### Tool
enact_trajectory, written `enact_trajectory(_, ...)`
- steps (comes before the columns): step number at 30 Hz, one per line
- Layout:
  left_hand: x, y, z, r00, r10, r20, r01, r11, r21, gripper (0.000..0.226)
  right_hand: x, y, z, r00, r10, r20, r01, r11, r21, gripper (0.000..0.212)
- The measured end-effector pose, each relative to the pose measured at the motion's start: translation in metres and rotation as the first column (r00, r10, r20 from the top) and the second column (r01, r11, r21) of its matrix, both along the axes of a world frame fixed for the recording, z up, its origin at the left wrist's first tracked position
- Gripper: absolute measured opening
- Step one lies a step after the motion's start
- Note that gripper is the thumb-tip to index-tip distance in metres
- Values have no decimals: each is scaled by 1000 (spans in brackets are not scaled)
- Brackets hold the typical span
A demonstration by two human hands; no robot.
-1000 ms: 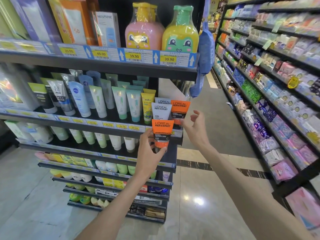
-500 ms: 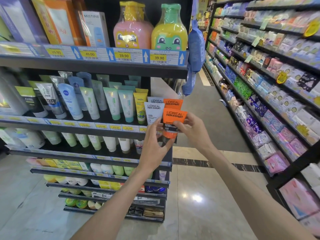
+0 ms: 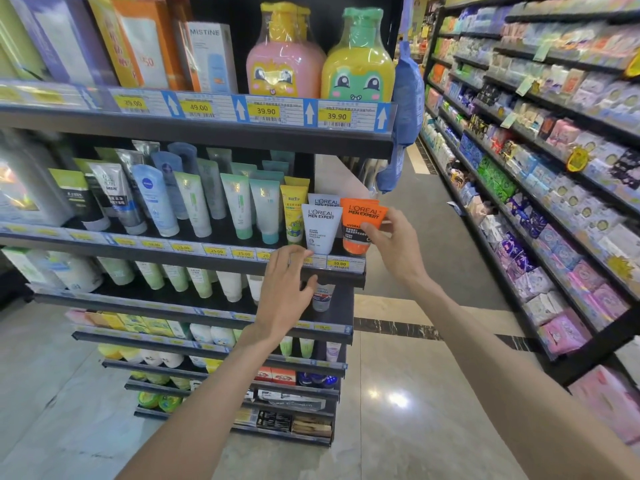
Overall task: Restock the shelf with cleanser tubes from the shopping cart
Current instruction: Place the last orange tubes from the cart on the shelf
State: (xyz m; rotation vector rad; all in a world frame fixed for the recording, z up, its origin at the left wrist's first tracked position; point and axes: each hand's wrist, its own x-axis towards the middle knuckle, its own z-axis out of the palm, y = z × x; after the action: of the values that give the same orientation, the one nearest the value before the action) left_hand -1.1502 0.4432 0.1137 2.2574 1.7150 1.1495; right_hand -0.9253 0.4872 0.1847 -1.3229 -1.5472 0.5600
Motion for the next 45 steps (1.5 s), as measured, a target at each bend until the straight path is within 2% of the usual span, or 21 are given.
enact_trajectory(12,-5,2,-6,1000,-19,18,19,1000,0,45,-10,-5,-20,999,-39,-19,38,996,-77,31)
enact_trajectory(20,-10,3,-6,999,-44,-10,44,999,1,48,-17,-5,-25,998,-41,-50,37,996,-79,26)
enact_trajectory(27,-16,3,-5,996,-72,-44,72,997,1,48,-15,-5,-33,991,-128,-50,125,991,-43,25)
enact_trajectory(35,-3,24,19,974,34,226,-38,999,11,45,-20,-9,-34,990,-123,-68,119,991,-62,27)
enact_trajectory(40,7,46,27,979,109,171,-93,990,-103,48,-24,-12,-38,985,-127,-115,114,987,-110,35)
enact_trajectory(45,10,53,24,978,119,174,-101,989,-108,38,-25,-12,-40,981,-136,-136,119,984,-129,37)
